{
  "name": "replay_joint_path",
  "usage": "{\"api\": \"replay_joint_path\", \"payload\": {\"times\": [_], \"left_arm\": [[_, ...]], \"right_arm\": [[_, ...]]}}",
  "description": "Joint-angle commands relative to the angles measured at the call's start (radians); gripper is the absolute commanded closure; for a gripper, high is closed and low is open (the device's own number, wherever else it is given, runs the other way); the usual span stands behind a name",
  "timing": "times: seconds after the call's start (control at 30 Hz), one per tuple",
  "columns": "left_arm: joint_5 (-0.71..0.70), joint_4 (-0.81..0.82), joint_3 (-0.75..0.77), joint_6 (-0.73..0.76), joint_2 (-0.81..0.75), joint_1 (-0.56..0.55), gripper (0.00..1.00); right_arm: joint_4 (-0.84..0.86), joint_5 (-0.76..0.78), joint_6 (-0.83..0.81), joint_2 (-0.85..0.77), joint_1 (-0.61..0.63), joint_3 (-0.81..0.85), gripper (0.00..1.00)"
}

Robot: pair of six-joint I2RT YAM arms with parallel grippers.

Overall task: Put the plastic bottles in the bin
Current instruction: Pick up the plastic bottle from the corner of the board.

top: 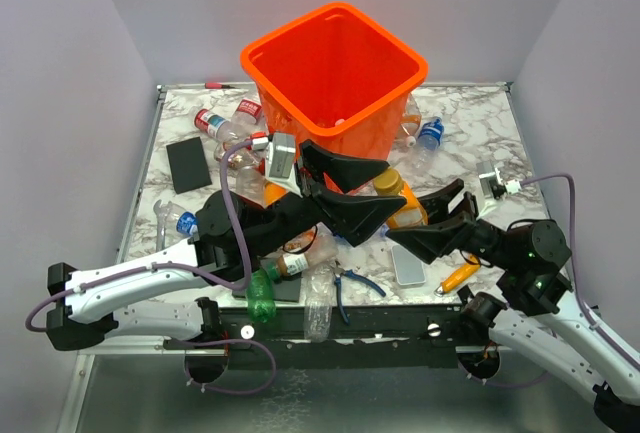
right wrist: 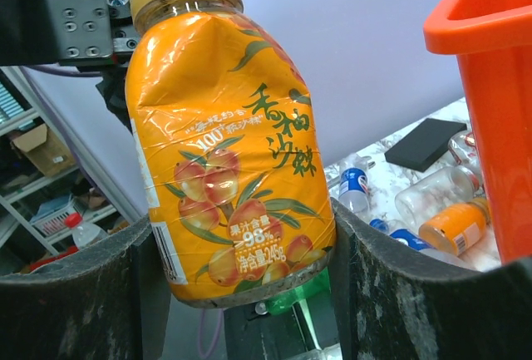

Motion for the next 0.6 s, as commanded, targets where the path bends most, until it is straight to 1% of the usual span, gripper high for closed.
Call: {"api": "replay_joint_path", "payload": {"times": [0.0, 0.1, 0.4, 0.53, 0.57], "left_arm": [[-0.062, -0.031, 0.015, -0.047, 0.021, -0.006, 0.08], [-0.116, -0.035, 0.000, -0.043, 0.011, -0.005, 0.01], [-0.146, -0.049, 0.004, -0.026, 0.021, -0.005, 0.01], [-0.091, -0.038, 0.015, -0.024, 0.032, -0.005, 0.01], [-0.067, -0.037, 0.022, -0.024, 0.040, -0.005, 0.03]], "right_arm": [[0.076, -0.009, 0.013, -0.005, 0.005, -0.005, 0.68], [0.080, -0.007, 0.015, -0.023, 0.005, -0.005, 0.68], [0.106, -0.018, 0.030, -0.034, 0.005, -0.006, 0.69], [0.092, -0.017, 0.027, -0.025, 0.005, -0.001, 0.69], [0.093, -0.019, 0.028, -0.020, 0.005, -0.002, 0.69]]}}
